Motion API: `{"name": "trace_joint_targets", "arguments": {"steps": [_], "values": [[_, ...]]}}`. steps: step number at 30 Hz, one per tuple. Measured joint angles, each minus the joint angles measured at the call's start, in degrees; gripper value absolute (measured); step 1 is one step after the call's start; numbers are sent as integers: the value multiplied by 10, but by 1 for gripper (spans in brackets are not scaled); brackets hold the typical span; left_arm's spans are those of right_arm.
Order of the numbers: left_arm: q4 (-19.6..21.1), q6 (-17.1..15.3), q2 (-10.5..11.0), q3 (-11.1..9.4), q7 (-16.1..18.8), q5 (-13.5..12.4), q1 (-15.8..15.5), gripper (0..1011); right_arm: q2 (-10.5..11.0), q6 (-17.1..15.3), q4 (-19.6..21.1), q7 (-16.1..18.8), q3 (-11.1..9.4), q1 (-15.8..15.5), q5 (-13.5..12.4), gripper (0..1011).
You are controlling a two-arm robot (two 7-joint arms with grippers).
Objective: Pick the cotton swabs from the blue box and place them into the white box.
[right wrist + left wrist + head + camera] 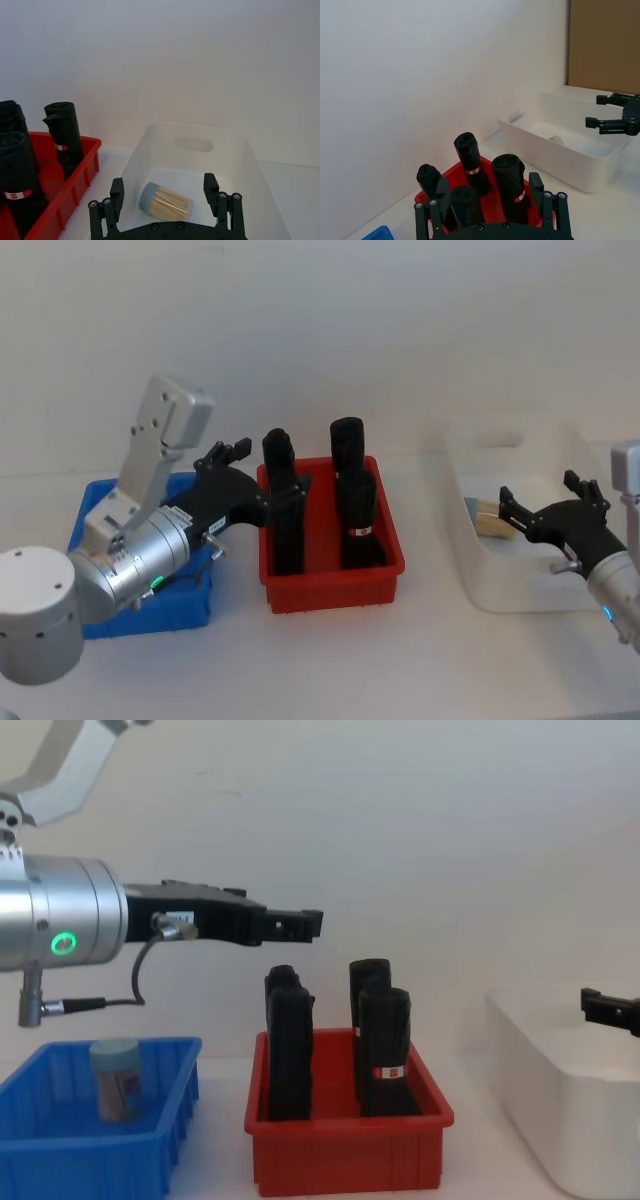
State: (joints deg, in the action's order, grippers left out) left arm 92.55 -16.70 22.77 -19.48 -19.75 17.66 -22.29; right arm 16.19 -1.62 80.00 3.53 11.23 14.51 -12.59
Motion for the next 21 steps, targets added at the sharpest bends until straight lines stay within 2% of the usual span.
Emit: {"name": "trace_joint_targets", "arguments": {"steps": [21], "values": [[5,128,-7,-53,154,-50,71,999,23,-2,155,2,13,-112,-28,1001]]}}
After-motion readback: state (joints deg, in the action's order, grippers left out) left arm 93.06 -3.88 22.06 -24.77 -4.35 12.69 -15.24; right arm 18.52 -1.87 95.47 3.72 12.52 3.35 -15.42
